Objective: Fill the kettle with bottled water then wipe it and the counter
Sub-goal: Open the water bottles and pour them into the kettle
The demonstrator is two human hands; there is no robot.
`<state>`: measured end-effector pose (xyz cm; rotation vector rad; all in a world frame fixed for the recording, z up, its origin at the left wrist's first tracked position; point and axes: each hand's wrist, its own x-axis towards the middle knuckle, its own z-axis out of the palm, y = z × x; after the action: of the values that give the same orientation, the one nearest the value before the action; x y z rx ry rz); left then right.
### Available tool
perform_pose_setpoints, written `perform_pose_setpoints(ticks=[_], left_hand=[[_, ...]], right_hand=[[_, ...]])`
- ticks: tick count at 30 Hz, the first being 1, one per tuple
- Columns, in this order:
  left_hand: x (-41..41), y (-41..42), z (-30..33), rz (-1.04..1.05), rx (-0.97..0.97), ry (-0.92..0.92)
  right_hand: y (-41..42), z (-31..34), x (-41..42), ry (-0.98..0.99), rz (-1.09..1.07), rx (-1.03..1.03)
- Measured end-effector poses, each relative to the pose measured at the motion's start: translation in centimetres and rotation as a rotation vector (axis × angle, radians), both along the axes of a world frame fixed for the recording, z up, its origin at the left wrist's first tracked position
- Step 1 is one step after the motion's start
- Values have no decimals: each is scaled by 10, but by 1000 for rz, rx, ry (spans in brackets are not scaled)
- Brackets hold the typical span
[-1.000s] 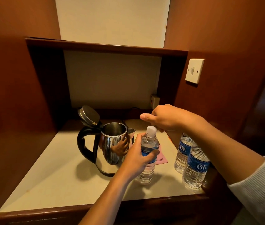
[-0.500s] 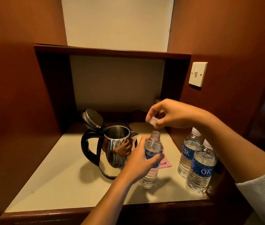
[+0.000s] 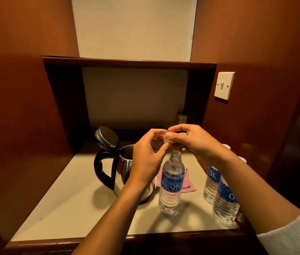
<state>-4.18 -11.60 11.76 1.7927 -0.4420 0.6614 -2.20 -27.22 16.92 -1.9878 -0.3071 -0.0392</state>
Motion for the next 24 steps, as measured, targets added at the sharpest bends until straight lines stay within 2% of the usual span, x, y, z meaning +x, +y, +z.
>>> perform_pose_setpoints(ticks=[7, 12, 21, 24], left_hand=[[-15, 35, -12, 149, -1, -12], [-32, 85, -56, 329, 114, 3], [-17, 159, -139, 598, 466, 387], [-16, 169, -153, 660, 548, 458]], right_hand=[[8, -44, -12, -157, -168, -20], [20, -89, -27, -196, -227, 123], [38, -138, -31, -206, -293, 303], [41, -141, -30, -236, -305, 325]])
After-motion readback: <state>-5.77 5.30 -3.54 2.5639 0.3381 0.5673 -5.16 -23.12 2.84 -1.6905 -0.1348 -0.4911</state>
